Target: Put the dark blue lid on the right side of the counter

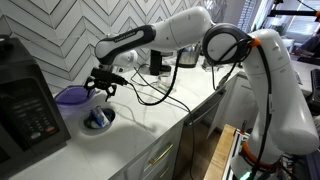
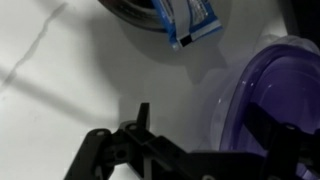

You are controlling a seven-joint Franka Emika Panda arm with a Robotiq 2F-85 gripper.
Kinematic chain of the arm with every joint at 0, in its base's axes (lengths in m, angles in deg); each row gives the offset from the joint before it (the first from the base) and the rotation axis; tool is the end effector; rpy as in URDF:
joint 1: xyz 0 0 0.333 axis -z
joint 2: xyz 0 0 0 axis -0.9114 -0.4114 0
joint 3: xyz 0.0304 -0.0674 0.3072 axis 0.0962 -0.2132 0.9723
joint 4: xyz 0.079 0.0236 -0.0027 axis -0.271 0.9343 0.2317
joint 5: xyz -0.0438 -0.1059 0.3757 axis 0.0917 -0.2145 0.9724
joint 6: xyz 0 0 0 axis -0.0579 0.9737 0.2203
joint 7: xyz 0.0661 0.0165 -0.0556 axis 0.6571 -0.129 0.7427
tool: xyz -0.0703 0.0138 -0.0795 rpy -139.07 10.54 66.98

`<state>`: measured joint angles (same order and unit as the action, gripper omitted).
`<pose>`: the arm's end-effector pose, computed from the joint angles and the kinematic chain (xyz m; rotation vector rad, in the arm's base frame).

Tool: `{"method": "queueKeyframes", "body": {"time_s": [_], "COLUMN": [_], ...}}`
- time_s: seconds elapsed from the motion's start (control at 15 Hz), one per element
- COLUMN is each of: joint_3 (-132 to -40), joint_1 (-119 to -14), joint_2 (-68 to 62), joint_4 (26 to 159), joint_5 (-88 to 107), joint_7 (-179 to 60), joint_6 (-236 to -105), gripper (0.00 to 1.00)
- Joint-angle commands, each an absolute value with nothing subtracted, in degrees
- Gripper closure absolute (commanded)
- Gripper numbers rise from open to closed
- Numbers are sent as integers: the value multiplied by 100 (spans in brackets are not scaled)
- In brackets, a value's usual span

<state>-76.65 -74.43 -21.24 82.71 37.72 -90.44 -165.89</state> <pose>0.7161 0.1775 0.3626 -2.5321 0.8454 -0.0300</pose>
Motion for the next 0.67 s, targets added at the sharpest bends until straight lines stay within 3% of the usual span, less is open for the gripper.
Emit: {"method": "queueKeyframes", "body": {"time_s": [0.0, 0.2, 0.6], "joint_3": [-7766, -7753, -7660], "joint_1": [-7536, -7565, -7518], "joint_2": [-2296, -2244, -1804], "joint_4": [7998, 8017, 8427], "joint_5": [3617, 3546, 3624], "joint_7": [-9488, -9502, -9355], "joint_6": [-16441, -16624, -16710], "gripper": [5, 0, 2]}}
